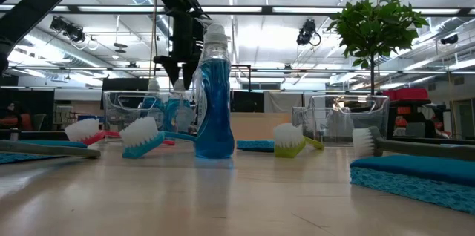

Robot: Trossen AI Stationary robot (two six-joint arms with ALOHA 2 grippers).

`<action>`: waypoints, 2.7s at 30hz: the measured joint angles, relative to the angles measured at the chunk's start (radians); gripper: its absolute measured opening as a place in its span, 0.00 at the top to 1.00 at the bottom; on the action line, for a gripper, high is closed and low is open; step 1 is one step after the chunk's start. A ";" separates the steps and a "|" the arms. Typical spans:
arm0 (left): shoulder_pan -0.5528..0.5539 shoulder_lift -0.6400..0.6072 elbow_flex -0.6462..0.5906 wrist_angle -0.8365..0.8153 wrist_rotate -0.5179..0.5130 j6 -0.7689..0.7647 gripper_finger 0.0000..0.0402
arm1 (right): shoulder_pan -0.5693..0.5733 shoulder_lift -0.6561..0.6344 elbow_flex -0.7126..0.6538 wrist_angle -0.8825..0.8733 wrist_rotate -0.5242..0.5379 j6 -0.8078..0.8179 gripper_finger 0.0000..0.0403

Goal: Pick & Place Kitchen Sink Supplies
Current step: Put the dish soap into the left transparent bin, then put the red dish brush into the orange bin

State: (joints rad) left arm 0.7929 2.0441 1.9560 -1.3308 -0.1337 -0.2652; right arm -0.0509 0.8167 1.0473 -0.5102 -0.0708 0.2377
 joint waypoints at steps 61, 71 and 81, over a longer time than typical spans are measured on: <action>-0.556 -0.404 0.002 0.033 0.061 0.047 0.30 | 0.000 0.000 0.000 -0.008 -0.002 -0.012 0.98; -0.708 -0.404 0.002 -0.014 0.061 -0.094 0.30 | 0.000 0.000 0.000 -0.008 -0.002 -0.012 0.98; -0.827 -0.404 0.002 -0.141 0.037 -0.344 0.30 | 0.000 0.000 0.000 -0.008 -0.002 -0.012 0.98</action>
State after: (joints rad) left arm -0.0346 1.6405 1.9579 -1.4721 -0.0964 -0.6093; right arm -0.0508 0.8169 1.0473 -0.5179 -0.0723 0.2259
